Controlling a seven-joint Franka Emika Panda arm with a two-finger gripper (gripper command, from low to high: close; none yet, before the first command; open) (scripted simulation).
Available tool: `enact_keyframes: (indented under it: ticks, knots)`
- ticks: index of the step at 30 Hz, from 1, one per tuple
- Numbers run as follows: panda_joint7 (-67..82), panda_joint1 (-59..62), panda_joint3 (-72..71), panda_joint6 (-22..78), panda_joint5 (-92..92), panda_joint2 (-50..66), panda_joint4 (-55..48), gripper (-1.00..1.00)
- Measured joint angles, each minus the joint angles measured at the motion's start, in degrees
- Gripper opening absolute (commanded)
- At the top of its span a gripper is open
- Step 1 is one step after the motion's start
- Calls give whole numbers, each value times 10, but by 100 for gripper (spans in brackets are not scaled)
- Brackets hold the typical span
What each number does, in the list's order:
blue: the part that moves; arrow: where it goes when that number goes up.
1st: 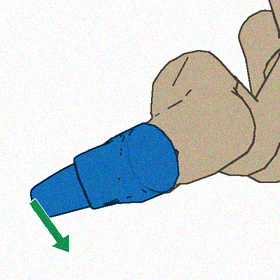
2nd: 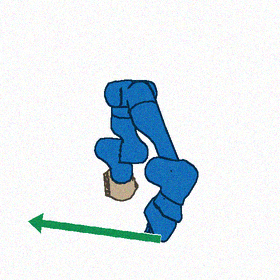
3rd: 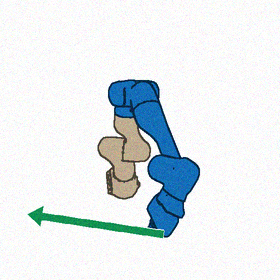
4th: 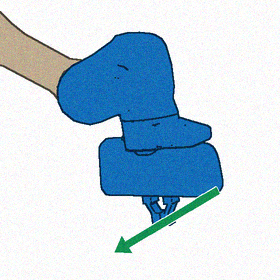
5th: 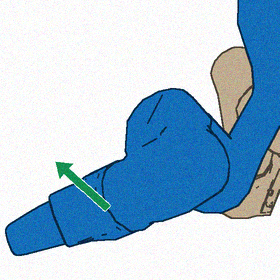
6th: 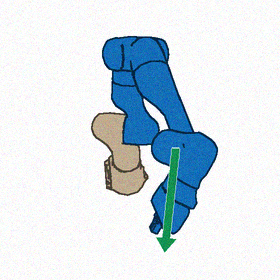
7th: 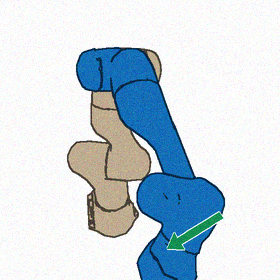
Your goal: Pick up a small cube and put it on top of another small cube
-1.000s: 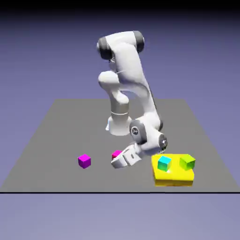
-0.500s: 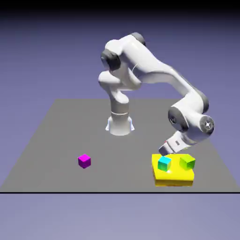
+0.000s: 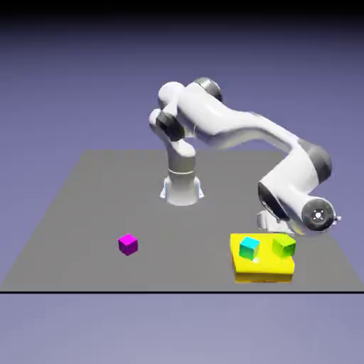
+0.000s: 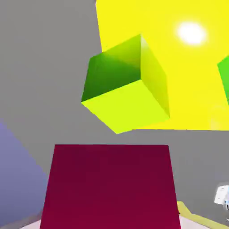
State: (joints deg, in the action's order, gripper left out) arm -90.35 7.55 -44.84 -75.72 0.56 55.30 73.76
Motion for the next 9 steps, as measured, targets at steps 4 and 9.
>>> enact_keyframes:
  ticks: [4, 9]
  knots:
    - [7, 15, -1, -66, 0, -11, 83, -100]
    - [12, 23, -1, -103, 1, -18, 129, 100]
